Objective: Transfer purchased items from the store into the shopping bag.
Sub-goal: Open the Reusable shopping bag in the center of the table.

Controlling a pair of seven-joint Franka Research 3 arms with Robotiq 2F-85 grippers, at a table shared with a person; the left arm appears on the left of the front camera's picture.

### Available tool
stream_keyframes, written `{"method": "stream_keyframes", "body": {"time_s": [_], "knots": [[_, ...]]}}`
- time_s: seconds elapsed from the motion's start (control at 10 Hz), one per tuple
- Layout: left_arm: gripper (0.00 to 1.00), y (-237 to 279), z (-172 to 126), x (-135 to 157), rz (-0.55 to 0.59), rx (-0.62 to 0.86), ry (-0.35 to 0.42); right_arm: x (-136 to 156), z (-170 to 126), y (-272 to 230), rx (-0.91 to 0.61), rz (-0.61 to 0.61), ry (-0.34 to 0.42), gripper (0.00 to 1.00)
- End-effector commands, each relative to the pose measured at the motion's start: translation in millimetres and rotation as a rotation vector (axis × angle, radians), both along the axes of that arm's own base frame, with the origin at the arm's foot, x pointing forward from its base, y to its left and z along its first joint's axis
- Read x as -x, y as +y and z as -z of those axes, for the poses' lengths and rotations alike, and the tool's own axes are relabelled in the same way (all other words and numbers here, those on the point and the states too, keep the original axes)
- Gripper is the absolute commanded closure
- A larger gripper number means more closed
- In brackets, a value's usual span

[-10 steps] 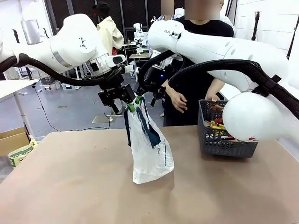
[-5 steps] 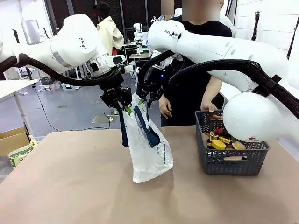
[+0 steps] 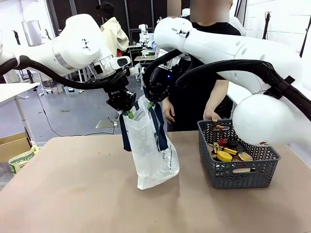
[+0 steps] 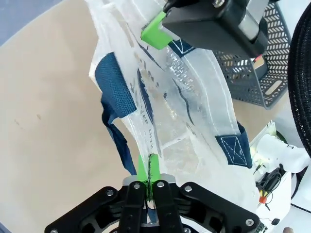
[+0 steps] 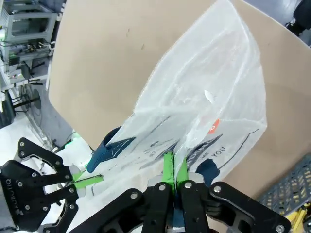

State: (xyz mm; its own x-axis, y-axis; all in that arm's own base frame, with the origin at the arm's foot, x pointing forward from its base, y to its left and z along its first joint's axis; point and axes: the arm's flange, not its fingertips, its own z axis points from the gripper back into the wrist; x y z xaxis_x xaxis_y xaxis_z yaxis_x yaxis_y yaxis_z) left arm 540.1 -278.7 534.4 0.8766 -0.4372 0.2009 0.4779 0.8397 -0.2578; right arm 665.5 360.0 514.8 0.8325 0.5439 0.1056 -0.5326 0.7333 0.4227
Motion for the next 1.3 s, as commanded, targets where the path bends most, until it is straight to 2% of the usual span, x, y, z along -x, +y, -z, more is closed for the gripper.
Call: {"method": "stream_keyframes", "body": {"time_s": [0.0,0.1,0.5,0.7,0.9,1.2], "knots": [[1.0,7,1,9,-0.039,-0.004,-0.037,19,-4,-4,0.069,0.036,0.008,1.0],[1.0,12,0,14,-0.04,-0.014,-0.057,27,-7,-7,0.123,0.009,-0.026,1.0],[1.0,40,0,22,-0.08,0.008,-0.12,49,-11,-27,0.196,-0.062,-0.076,1.0],[1.0,60,2,27,-0.118,0.011,-0.106,60,-7,-47,0.171,-0.12,-0.102,1.0],[1.0,71,6,24,-0.178,0.001,-0.086,70,-3,-67,0.111,-0.236,-0.143,1.0],[1.0,73,9,23,-0.172,-0.042,-0.082,76,-9,-86,0.144,-0.331,-0.164,1.0]]}}
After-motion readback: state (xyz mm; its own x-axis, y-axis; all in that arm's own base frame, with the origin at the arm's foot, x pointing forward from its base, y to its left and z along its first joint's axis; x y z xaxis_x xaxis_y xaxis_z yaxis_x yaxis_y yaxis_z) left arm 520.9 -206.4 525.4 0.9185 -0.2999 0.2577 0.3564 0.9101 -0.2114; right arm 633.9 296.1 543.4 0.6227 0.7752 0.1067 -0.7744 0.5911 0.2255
